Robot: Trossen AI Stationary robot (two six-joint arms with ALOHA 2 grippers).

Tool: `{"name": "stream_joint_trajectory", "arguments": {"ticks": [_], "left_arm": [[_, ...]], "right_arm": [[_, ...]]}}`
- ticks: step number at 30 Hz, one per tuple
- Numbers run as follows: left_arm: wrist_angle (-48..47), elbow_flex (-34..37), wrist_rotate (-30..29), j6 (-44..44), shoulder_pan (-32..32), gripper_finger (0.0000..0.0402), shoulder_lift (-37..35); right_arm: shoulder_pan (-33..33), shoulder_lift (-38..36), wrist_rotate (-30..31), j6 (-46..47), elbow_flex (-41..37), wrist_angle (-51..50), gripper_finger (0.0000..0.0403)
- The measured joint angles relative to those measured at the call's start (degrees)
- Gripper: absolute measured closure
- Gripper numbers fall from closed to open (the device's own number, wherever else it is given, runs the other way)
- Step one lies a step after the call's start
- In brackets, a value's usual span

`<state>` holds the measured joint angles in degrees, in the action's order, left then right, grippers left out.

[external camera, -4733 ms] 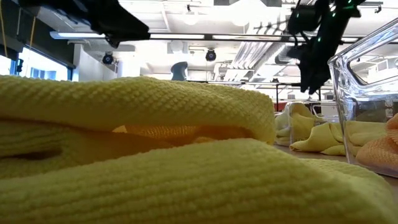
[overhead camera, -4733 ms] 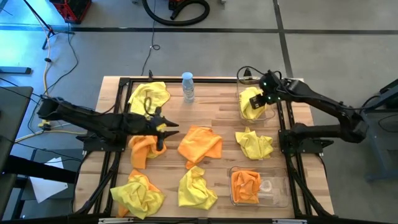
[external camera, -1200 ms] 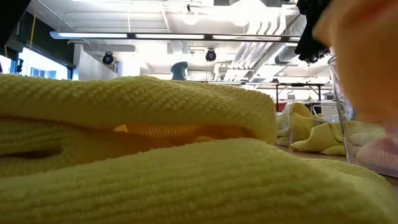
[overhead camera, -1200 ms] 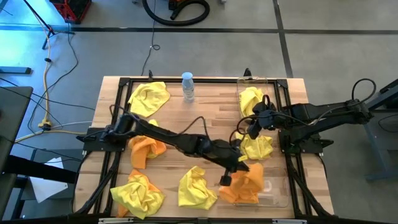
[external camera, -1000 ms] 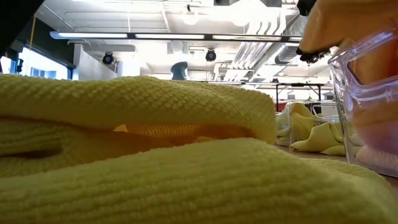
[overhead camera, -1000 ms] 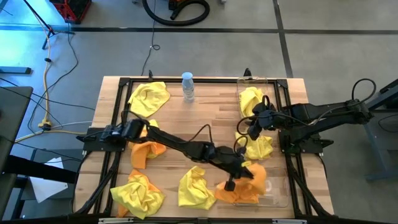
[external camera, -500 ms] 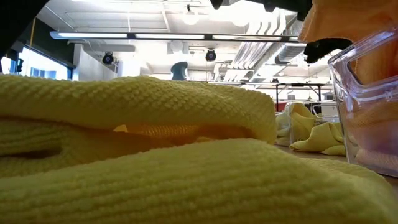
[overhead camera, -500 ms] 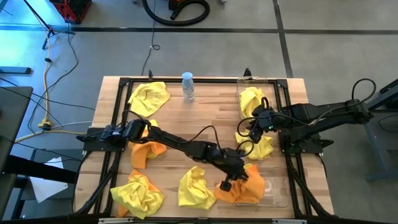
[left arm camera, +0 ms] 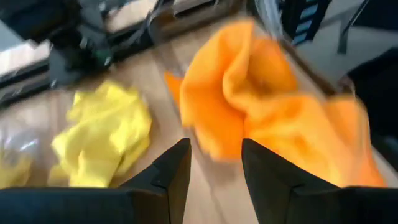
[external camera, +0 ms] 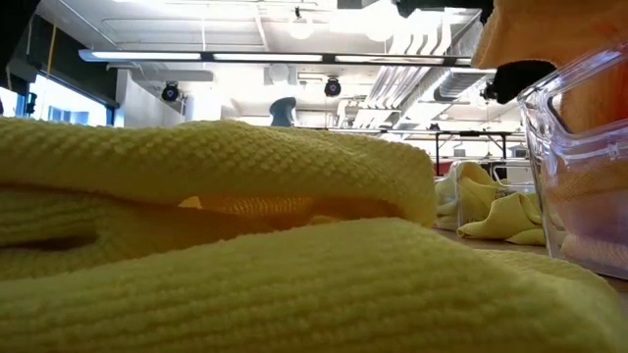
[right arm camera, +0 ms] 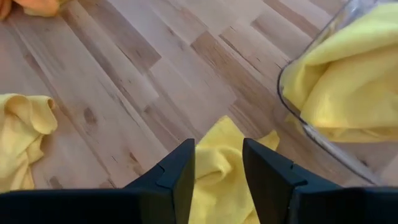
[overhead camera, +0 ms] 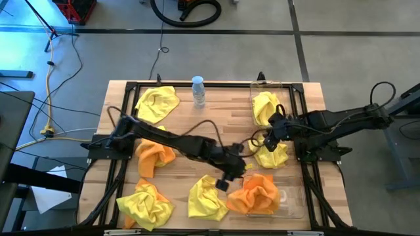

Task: Sort microfiber towel by color & place in baskets
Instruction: Put the orange microfiber cloth into the bottom transparent bin

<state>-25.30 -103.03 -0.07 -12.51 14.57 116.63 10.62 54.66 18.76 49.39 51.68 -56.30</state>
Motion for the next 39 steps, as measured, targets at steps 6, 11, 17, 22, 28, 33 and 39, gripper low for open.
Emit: {"name": "stream_joint_trajectory", "arguments": {"ticks": [6, 11, 17, 22, 28, 33, 39], "left_arm": [[12.1, 26.8, -6.2, 5.9, -2.1, 0.0308, -18.1], [26.0, 51.0, -12.8, 13.1, -3.2, 0.0335, -35.8], [31.6, 69.8, -18.8, 18.3, -4.8, 0.0358, -54.7], [31.5, 78.0, -20.3, 20.5, -7.0, 0.0366, -67.8], [31.1, 81.8, -20.2, 20.9, -8.3, 0.0367, -77.9], [30.8, 82.1, -20.1, 20.9, -8.3, 0.0367, -80.9], [29.3, 82.1, -20.1, 21.5, -8.2, 0.0367, -81.0]], "right_arm": [[8.8, 0.0, 2.0, 5.8, 0.0, 1.4, 0.0351], [18.6, 0.6, 4.6, 10.5, 0.0, 6.6, 0.0393], [26.9, 8.0, 4.0, 18.1, 0.0, 10.2, 0.04], [31.8, 18.1, 0.7, 24.3, 4.9, 8.0, 0.0402], [34.1, 29.9, -3.6, 25.6, 16.0, 2.7, 0.0402], [33.4, 37.5, -5.4, 25.2, 22.0, -0.1, 0.0403], [30.6, 44.4, -16.3, 26.7, 23.5, -2.0, 0.0403]]}}
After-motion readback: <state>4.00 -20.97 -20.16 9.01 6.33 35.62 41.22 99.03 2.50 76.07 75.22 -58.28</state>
